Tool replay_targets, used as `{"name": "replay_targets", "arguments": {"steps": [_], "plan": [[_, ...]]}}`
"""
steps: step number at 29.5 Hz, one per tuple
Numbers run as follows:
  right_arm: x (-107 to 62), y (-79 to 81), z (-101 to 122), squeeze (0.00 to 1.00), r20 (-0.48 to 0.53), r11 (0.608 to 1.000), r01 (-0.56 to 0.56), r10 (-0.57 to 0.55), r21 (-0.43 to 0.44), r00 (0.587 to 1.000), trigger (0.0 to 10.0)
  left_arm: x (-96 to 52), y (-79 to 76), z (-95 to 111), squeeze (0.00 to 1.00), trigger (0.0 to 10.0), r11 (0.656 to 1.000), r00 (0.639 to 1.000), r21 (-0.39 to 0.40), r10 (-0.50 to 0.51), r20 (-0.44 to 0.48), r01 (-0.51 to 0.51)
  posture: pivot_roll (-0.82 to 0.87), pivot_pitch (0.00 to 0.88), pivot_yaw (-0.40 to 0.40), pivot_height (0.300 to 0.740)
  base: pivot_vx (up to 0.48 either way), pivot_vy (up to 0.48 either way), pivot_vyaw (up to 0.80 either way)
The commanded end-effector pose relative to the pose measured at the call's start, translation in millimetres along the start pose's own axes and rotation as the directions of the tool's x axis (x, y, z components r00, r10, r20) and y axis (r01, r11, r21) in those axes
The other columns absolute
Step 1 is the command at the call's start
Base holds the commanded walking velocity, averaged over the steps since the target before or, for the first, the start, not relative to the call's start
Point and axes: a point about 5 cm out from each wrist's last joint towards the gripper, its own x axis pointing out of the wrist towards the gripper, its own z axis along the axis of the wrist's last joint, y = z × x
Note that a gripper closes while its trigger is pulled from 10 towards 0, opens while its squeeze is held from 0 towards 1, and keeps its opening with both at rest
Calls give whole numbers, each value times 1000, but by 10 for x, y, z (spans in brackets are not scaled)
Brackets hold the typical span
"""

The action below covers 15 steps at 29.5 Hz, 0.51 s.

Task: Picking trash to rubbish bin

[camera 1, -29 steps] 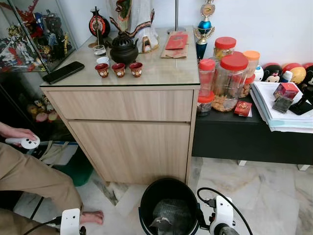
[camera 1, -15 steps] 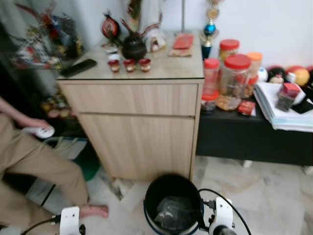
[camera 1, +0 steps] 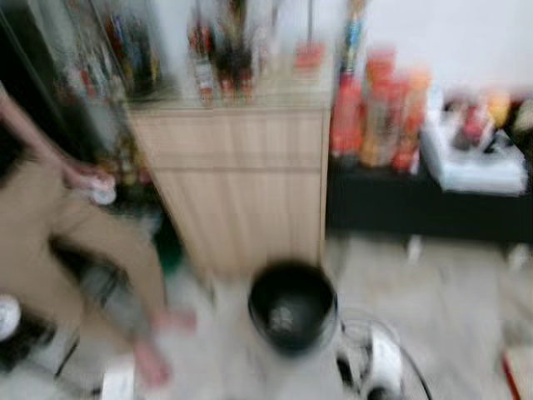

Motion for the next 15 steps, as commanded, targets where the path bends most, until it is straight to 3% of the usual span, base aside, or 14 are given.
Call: {"name": "replay_targets", "arguments": {"steps": [1, 5, 15], "plan": [[15, 73, 26, 0, 9, 1000, -16, 16, 6, 1000, 10000, 33, 14, 165, 0, 10000, 1000, 999, 11, -1, 54, 0, 51, 0, 84, 740, 0, 0, -675], [15, 80, 22, 0, 10, 1000, -19, 19, 5, 1000, 10000, 33, 1, 162, 0, 10000, 1000, 999, 19, -5, 52, 4, 50, 0, 84, 740, 0, 0, -647], [16, 84, 28, 0, 13, 1000, -21, 21, -6, 1000, 10000, 31, -32, 155, 0, 10000, 1000, 999, 24, -13, 53, 11, 53, 0, 79, 740, 0, 0, 0]]}}
